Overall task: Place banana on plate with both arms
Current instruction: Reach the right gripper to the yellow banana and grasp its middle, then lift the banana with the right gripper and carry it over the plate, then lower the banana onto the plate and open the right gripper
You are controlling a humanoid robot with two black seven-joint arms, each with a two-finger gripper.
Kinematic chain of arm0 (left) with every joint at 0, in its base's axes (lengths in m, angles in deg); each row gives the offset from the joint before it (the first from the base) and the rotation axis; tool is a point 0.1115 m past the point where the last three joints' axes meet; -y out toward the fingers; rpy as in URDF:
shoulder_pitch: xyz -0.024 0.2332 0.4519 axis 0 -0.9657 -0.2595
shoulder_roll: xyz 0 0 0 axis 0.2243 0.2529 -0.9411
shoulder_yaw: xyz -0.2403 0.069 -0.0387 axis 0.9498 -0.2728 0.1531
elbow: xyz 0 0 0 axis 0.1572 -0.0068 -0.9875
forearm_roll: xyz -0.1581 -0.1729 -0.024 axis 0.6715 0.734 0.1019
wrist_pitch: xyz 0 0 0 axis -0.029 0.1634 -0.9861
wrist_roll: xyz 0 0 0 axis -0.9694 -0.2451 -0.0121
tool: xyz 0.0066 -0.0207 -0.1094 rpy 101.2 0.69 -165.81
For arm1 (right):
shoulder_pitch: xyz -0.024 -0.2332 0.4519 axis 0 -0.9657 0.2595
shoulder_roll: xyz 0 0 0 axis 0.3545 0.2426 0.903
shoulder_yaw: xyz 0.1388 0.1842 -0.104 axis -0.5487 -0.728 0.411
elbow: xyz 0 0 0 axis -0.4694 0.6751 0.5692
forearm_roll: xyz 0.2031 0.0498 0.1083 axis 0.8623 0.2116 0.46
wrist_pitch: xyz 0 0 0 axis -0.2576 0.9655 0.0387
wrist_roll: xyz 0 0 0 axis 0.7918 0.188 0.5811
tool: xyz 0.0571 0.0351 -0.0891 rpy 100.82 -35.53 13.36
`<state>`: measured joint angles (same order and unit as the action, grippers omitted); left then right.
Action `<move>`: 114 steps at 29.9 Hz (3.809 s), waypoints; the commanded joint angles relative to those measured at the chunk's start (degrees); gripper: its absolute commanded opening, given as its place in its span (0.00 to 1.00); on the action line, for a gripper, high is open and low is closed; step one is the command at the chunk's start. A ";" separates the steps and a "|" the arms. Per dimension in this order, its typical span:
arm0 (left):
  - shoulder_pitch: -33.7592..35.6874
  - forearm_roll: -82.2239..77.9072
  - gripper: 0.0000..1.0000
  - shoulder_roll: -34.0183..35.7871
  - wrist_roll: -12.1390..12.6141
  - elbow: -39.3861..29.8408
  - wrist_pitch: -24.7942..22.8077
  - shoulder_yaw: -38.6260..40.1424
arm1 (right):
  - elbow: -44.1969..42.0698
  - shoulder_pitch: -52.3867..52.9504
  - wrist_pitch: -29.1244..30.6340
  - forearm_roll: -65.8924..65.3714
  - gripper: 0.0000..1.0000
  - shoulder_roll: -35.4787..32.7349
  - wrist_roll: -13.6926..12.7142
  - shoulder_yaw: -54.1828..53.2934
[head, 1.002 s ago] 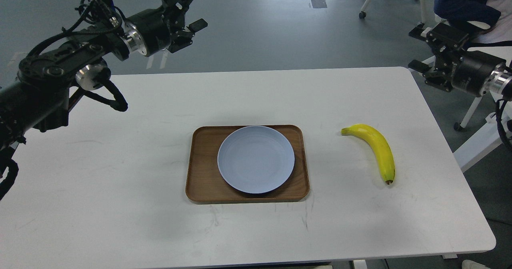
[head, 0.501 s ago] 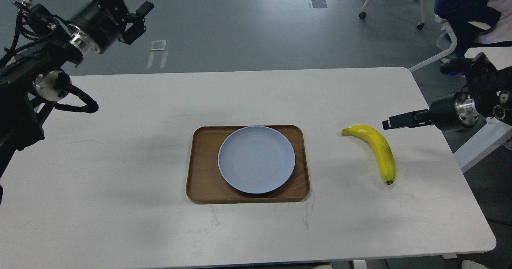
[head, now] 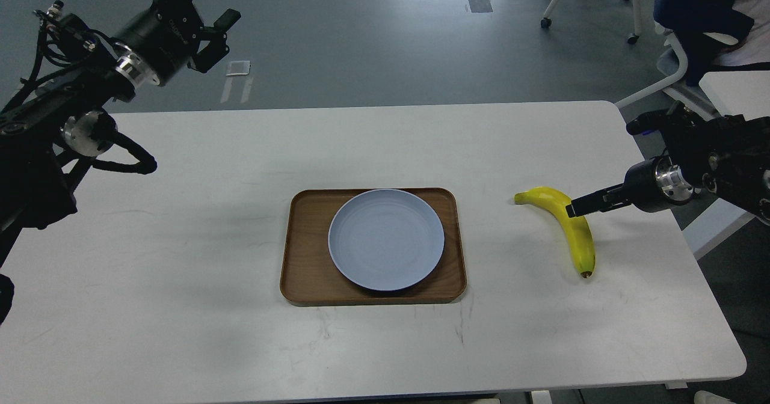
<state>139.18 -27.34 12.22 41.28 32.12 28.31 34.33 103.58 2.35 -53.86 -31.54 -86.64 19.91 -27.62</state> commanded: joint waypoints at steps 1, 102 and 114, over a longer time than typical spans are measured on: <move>0.00 0.10 0.98 -0.01 -0.01 0.00 0.00 0.38 | -0.81 -1.10 0.01 0.27 1.00 1.28 -0.01 0.01; -0.18 0.28 0.98 1.39 -0.01 0.08 0.00 0.47 | -3.27 9.27 0.01 24.27 0.42 32.57 -0.01 13.90; -0.18 0.63 0.98 1.30 -0.01 0.08 0.00 0.47 | -3.36 9.18 0.01 24.36 0.69 32.57 -0.01 11.97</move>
<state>139.00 -26.71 13.56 41.27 32.21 28.31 34.81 100.26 11.46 -53.86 -7.18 -54.06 19.90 -15.56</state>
